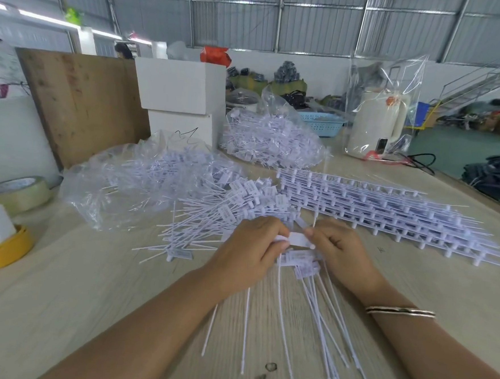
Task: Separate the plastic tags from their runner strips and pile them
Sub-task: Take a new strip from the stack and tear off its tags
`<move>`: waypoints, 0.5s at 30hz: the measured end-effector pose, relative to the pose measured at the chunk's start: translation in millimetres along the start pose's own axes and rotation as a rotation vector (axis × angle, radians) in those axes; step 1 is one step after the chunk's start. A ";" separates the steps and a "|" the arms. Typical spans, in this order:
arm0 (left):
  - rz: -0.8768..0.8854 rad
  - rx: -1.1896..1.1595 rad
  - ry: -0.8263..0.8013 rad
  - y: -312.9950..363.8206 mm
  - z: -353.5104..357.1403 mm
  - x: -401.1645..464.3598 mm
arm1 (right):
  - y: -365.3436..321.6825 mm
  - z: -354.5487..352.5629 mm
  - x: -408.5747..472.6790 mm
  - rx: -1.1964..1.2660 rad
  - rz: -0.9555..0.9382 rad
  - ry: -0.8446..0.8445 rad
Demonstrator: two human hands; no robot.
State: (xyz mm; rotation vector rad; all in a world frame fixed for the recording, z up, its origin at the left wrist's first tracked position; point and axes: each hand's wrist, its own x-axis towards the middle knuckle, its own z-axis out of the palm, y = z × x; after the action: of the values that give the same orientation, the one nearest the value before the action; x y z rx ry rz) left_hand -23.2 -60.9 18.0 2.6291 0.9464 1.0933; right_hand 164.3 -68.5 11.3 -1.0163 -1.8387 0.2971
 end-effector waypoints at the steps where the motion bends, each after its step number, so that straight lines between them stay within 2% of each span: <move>1: 0.028 0.020 0.001 0.6 0.1 0.3 | -0.5 -0.5 -0.1 0.022 0.008 0.017; 6: 0.013 -0.025 0.020 -0.8 -2.8 0.7 | -5.1 -1.4 -2.0 0.135 0.115 0.025; 10: 0.013 -0.063 0.059 6.4 -2.6 2.2 | -12.5 -2.2 -3.4 0.197 0.118 0.065; 13: 0.008 -0.122 0.088 7.3 -6.8 -1.7 | -11.8 -7.2 -2.7 0.316 0.220 0.215; 15: -0.012 -0.165 0.154 3.0 -13.5 -3.9 | -8.3 -13.6 -2.8 0.297 0.263 0.295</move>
State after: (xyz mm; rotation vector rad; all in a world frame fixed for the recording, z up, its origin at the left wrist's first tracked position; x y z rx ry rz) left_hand -33.0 -67.1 26.6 2.4339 0.8575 1.3266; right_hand 172.0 -78.7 21.1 -1.0307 -1.3509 0.5316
